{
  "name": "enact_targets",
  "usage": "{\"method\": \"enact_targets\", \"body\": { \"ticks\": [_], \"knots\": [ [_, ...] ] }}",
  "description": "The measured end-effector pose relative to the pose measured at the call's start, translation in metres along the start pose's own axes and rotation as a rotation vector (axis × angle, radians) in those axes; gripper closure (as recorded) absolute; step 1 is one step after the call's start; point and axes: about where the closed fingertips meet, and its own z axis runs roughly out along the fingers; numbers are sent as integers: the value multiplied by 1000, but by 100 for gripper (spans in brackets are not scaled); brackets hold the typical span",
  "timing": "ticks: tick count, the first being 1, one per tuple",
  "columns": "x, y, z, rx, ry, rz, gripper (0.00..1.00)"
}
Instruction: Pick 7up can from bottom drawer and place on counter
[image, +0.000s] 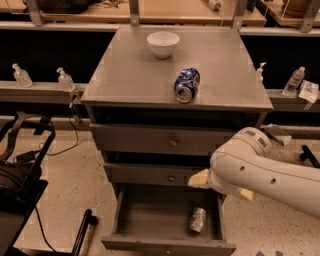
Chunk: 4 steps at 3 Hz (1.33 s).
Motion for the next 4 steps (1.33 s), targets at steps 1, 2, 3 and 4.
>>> {"method": "enact_targets", "body": {
  "ticks": [1, 2, 3, 4],
  "knots": [
    [-3, 4, 2, 7, -13, -7, 0],
    [-1, 1, 16, 87, -54, -14, 0],
    [-12, -20, 68, 276, -149, -11, 0],
    [-24, -46, 123, 505, -225, -40, 0]
  ]
}}
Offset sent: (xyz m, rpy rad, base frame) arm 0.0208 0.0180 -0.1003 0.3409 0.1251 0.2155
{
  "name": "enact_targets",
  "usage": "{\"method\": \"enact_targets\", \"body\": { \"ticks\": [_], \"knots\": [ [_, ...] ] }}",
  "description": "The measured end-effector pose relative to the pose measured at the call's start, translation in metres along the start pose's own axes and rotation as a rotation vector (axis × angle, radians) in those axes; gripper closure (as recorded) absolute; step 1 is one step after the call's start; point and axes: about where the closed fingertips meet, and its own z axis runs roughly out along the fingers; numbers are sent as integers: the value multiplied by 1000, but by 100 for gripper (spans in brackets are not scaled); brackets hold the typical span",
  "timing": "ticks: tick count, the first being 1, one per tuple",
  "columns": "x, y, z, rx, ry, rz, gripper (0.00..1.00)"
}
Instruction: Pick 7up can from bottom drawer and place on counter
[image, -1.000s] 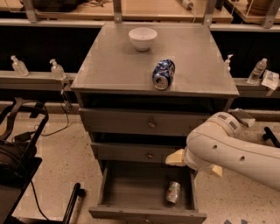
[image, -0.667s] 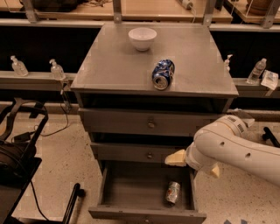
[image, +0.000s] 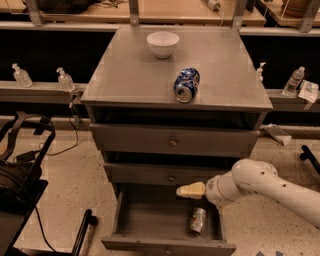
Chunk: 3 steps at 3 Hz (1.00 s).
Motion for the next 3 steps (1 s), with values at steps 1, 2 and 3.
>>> {"method": "enact_targets", "body": {
  "ticks": [1, 2, 3],
  "knots": [
    [3, 4, 34, 109, -43, -84, 0],
    [1, 6, 43, 125, -48, -176, 0],
    [1, 6, 42, 123, -47, -179, 0]
  ]
}}
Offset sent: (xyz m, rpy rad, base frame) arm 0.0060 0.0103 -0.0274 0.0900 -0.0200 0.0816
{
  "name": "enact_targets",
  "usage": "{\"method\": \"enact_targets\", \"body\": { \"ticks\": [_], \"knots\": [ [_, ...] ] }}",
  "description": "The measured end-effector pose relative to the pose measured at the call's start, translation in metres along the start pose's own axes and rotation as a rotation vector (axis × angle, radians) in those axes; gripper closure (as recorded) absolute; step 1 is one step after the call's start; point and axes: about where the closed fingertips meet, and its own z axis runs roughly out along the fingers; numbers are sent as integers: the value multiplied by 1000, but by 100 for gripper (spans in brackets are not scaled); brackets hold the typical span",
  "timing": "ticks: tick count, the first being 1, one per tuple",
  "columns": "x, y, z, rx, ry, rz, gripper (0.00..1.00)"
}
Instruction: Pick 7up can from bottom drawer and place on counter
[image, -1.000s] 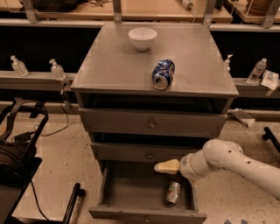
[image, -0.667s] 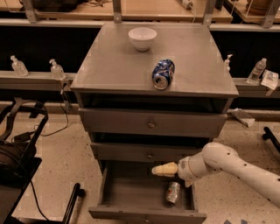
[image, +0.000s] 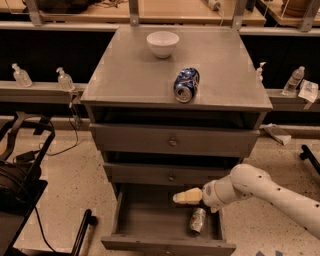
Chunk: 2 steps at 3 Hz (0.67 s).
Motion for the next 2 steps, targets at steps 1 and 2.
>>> {"method": "enact_targets", "body": {
  "ticks": [1, 2],
  "knots": [
    [6, 20, 29, -38, -4, 22, 0],
    [10, 37, 54, -58, -5, 38, 0]
  ]
}}
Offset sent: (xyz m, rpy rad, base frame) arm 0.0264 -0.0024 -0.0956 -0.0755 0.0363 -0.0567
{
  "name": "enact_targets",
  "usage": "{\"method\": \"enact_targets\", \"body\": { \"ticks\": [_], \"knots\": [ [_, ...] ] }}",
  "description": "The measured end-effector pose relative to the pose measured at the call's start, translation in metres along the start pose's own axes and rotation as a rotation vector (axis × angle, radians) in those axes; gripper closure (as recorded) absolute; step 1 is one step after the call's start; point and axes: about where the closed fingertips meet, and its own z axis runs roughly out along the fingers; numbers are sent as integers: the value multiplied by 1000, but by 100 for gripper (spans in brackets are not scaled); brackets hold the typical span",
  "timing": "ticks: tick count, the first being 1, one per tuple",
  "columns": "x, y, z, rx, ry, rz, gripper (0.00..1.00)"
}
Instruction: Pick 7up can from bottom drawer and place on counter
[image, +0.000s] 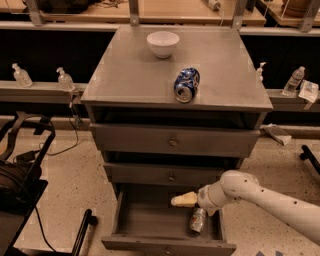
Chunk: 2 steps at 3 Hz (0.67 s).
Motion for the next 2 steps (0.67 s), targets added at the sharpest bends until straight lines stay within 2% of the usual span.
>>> {"method": "enact_targets", "body": {
  "ticks": [1, 2],
  "knots": [
    [-1, 17, 28, -12, -2, 16, 0],
    [-10, 33, 70, -46, -26, 12, 0]
  ]
}}
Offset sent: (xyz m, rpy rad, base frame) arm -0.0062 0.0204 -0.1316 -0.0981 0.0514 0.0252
